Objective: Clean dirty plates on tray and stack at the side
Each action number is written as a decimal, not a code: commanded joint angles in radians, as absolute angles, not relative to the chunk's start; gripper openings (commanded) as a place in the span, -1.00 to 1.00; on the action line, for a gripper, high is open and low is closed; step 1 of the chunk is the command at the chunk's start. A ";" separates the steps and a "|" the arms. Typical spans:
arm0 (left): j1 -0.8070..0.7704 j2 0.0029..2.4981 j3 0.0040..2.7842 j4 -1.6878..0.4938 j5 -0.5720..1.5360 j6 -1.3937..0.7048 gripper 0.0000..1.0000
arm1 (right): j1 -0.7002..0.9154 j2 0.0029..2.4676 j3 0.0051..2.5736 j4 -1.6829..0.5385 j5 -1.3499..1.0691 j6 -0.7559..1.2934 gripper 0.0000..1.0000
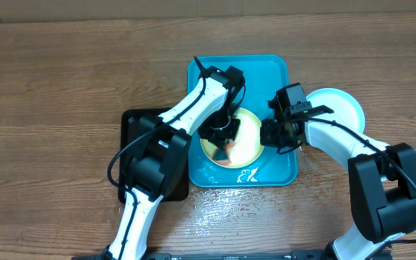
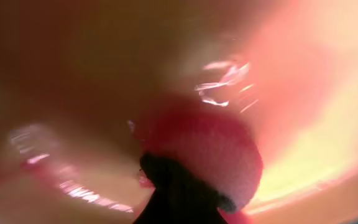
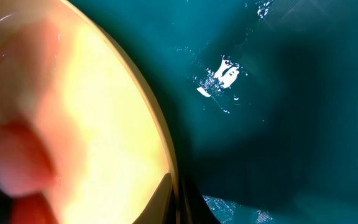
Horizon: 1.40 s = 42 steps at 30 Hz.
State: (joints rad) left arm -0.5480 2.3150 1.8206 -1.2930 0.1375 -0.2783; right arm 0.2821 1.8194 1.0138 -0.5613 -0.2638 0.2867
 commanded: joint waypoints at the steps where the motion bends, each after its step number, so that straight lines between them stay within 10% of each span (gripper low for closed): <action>1: -0.511 2.334 1.813 -1.309 -0.282 -0.428 -0.92 | 0.275 1.847 0.982 -0.579 -0.189 0.269 -0.92; 22: -0.480 2.334 1.942 -1.259 -0.540 -0.432 -0.92 | 0.275 1.847 0.981 -0.589 -0.176 0.261 -0.92; 42: -0.491 2.262 2.061 -1.327 -0.011 -0.261 -0.92 | 0.274 1.847 0.981 -0.588 -0.174 0.261 -0.92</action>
